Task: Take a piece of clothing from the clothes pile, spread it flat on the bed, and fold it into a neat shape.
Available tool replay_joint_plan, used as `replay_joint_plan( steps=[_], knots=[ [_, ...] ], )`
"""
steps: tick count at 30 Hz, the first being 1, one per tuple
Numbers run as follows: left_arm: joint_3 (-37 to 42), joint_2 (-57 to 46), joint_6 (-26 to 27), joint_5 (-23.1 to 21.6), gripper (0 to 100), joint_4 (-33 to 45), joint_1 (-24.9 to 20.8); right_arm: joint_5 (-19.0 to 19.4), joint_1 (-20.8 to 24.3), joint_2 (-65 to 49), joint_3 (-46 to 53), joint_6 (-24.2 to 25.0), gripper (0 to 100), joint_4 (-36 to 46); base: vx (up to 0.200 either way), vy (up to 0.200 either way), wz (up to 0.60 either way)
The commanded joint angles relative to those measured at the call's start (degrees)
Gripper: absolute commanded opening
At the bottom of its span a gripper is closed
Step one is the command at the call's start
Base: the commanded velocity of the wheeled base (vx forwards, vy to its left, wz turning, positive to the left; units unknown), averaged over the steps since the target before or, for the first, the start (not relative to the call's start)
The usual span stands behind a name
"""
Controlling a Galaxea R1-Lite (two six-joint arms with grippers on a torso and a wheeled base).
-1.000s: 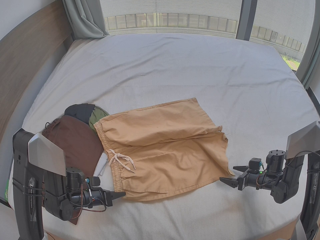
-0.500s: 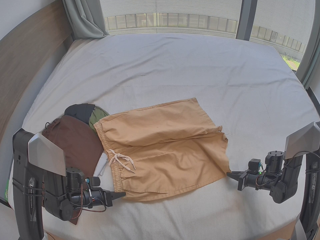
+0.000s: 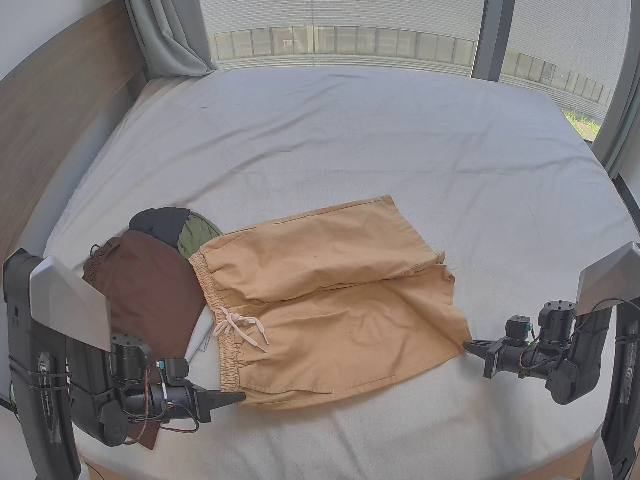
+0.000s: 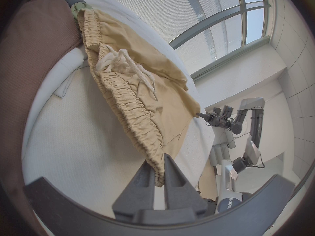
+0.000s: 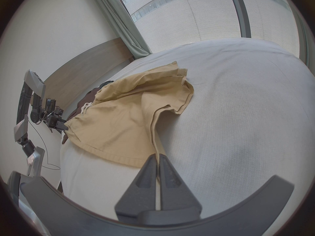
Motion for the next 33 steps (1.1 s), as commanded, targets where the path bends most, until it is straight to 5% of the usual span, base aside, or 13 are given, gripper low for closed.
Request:
replay_joint_plan(
  steps=[1,20,28,33],
  knots=[
    [3.45,-4.45,0.19,-1.96,0,0.05,1.71,0.14,-0.61,-0.22,2.66,-0.13,0,0.15,0.0,0.0,0.0],
    [6.7,-3.13,0.72,-2.22,0,0.05,3.56,0.32,-0.61,-2.16,10.83,-0.31,0,0.76,0.0,0.0,0.0],
    [7.58,4.25,13.81,-2.31,0,0.05,6.46,0.32,-1.04,-0.58,11.45,-2.33,0,0.06,0.0,0.0,0.0],
    [6.09,5.92,15.66,-2.31,0,0.05,7.16,0.23,-1.04,-0.49,11.18,-2.33,0,0.06,0.0,0.0,0.0]
  ],
)
